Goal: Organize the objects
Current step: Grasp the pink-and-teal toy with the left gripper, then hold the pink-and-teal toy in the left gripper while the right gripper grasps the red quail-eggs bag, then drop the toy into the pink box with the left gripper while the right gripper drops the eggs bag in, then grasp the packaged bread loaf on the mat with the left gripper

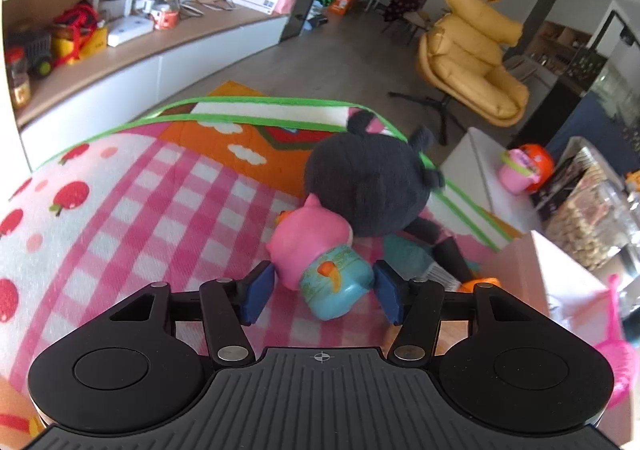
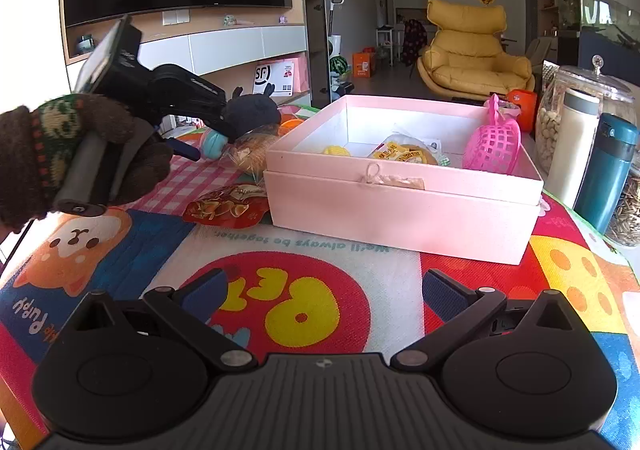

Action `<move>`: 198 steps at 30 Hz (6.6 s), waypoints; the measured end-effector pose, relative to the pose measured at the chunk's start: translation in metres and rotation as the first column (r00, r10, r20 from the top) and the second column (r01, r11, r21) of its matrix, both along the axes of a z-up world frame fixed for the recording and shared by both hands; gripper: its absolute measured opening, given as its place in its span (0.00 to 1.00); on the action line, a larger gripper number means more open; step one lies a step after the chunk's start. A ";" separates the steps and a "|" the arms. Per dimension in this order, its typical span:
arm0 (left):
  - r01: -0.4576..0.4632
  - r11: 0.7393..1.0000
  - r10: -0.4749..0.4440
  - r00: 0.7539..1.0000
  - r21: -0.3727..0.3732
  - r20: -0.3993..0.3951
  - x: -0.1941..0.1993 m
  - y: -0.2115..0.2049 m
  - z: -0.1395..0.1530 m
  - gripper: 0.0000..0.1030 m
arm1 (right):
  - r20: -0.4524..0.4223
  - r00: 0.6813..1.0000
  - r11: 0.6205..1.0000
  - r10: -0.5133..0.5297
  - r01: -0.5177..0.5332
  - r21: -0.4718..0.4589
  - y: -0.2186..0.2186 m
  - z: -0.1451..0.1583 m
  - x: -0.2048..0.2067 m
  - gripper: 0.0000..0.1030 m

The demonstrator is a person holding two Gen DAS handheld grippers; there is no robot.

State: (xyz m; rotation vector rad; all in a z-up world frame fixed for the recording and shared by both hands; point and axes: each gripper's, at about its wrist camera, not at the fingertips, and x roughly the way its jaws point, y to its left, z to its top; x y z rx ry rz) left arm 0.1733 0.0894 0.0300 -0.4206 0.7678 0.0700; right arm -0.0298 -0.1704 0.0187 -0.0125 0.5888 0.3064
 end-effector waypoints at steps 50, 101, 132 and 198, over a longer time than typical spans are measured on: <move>0.355 0.907 -0.384 0.918 0.225 0.099 -0.206 0.023 -0.011 0.51 | -0.164 0.983 0.986 0.083 -0.105 -0.132 0.128 0.001 0.074 0.70; 0.496 0.856 -0.512 0.852 0.147 0.107 -0.217 -0.054 -0.013 0.51 | -0.063 0.997 0.896 -0.035 0.004 -0.444 -0.021 0.014 -0.015 0.90; 0.500 0.812 -0.575 0.776 0.301 0.261 -0.198 -0.107 0.083 0.51 | 0.012 0.998 0.979 0.064 -0.061 -0.195 -0.017 0.065 -0.066 0.71; 0.729 0.650 -0.757 0.645 0.215 0.104 -0.045 -0.037 0.012 0.51 | -0.023 0.996 0.994 -0.085 0.087 0.064 -0.022 0.001 0.035 1.00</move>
